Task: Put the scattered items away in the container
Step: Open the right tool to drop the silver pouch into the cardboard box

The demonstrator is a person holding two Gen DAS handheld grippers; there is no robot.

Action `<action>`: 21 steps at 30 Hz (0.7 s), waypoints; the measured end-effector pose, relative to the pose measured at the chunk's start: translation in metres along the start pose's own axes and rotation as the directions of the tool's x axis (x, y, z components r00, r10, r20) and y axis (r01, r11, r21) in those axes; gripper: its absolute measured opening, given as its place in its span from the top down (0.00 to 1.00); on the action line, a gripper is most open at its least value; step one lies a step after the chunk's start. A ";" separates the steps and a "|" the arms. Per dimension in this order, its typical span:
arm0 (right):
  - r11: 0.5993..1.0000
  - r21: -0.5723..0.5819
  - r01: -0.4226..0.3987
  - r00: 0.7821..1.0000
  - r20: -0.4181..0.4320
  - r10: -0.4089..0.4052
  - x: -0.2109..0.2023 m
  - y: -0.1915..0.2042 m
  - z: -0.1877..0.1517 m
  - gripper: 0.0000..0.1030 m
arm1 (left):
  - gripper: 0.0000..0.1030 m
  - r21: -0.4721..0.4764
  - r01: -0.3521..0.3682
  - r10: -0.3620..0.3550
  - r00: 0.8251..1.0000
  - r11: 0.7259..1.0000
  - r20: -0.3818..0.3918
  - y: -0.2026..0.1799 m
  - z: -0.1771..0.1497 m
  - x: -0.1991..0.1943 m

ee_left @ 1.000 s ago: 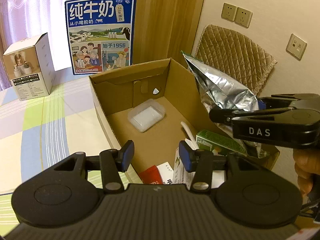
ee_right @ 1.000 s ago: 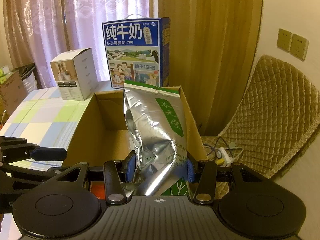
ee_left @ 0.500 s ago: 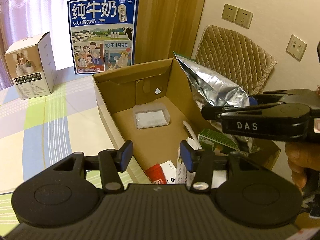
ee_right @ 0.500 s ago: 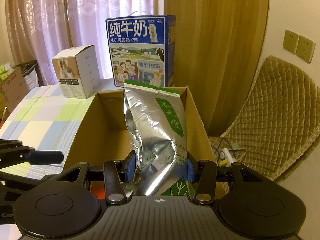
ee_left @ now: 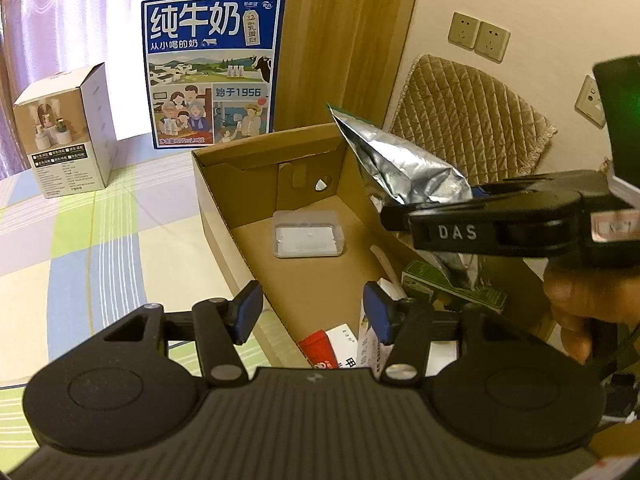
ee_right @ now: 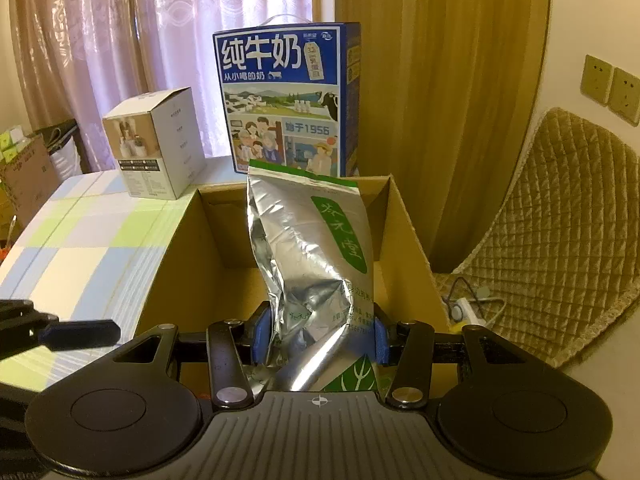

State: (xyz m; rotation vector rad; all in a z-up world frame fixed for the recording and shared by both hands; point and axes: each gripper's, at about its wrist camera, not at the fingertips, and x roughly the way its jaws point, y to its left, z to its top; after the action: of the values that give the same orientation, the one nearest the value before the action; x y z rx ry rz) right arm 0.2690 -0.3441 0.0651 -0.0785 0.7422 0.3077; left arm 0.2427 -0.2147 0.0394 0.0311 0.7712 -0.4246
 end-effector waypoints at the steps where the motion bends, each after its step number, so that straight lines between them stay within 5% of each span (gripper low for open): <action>1: 1.000 0.003 -0.006 1.000 0.000 0.006 0.002 0.000 0.000 0.50 | 0.51 -0.001 -0.001 0.001 1.000 1.000 0.000 0.000 0.000 0.000; 15: 0.999 0.049 -0.018 1.000 0.026 0.016 -0.019 -0.003 -0.011 0.27 | 0.43 -0.010 -0.020 0.020 1.000 1.000 -0.004 0.002 -0.005 -0.008; 21: 0.997 0.056 -0.050 0.998 0.036 0.048 -0.041 0.000 -0.020 0.09 | 0.32 -0.025 -0.027 0.027 1.000 0.999 0.009 0.000 -0.006 -0.020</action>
State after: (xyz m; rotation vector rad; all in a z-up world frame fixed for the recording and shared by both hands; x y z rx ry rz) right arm 0.2278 -0.3581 0.0780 -0.0015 0.7192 0.3342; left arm 0.2255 -0.2067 0.0485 0.0166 0.7658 -0.3891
